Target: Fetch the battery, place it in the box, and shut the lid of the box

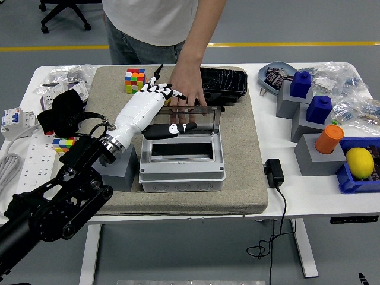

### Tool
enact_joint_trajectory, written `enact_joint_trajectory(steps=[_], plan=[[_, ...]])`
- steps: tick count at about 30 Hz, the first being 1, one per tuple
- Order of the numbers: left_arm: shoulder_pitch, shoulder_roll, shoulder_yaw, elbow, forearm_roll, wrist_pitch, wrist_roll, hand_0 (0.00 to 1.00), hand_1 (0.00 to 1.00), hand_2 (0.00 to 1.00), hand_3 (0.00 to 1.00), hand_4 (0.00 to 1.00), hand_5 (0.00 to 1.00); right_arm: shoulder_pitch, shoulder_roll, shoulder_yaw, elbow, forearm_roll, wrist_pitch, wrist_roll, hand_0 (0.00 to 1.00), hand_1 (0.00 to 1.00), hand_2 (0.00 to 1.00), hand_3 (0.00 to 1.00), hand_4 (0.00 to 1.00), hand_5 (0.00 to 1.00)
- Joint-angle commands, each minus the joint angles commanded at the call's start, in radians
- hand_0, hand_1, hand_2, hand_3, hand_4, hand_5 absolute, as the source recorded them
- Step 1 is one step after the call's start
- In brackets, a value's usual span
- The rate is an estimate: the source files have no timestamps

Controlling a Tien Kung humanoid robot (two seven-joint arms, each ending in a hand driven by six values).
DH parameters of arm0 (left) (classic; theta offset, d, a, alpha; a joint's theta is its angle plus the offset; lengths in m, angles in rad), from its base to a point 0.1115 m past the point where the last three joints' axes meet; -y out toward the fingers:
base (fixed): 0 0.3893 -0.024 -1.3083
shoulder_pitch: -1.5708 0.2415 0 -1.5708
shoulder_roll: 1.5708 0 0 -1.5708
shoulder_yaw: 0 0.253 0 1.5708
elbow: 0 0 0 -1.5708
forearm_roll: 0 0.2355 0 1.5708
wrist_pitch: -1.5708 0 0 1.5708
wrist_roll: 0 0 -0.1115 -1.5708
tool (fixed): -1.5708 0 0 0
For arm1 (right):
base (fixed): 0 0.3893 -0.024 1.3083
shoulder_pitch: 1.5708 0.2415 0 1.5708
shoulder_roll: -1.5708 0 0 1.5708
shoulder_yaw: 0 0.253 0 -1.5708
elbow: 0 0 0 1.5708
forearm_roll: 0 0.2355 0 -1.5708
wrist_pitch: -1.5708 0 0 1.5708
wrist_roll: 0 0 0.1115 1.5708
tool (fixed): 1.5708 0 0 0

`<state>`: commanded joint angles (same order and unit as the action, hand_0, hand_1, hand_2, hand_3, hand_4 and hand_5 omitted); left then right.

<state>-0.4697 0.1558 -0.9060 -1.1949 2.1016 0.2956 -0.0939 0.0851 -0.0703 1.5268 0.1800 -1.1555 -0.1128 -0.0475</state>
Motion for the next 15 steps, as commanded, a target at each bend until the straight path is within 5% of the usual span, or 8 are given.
enact_joint_trajectory(steps=[1, 6, 7, 15], plan=[[0.0, 0.0, 0.001, -0.002, -0.001, 0.002, -0.001, 0.998, 0.924, 0.779, 0.443, 0.998, 0.998, 0.0, 0.0, 0.001, 0.0, -0.001, 0.0, 0.0, 0.753, 0.673, 0.685, 0.729, 0.998, 0.998], [0.002, 0.003, 0.007, -0.012, -0.001, 0.003, -0.002, 0.998, 0.924, 0.779, 0.443, 0.998, 0.998, 0.0, 0.0, 0.002, 0.0, -0.001, 0.0, 0.0, 0.753, 0.673, 0.685, 0.729, 0.998, 0.998], [0.001, 0.004, 0.01, -0.012, 0.0, 0.002, -0.001, 0.998, 0.919, 0.77, 0.312, 0.998, 0.998, 0.001, 0.001, 0.002, 0.0, -0.001, 0.0, 0.001, 0.753, 0.672, 0.685, 0.729, 0.998, 0.998], [0.003, 0.015, 0.039, -0.025, -0.008, -0.002, 0.0, 0.998, 0.918, 0.766, 0.296, 0.998, 0.998, 0.001, 0.0, 0.009, 0.0, -0.004, 0.0, 0.0, 0.752, 0.672, 0.685, 0.729, 0.998, 0.998]])
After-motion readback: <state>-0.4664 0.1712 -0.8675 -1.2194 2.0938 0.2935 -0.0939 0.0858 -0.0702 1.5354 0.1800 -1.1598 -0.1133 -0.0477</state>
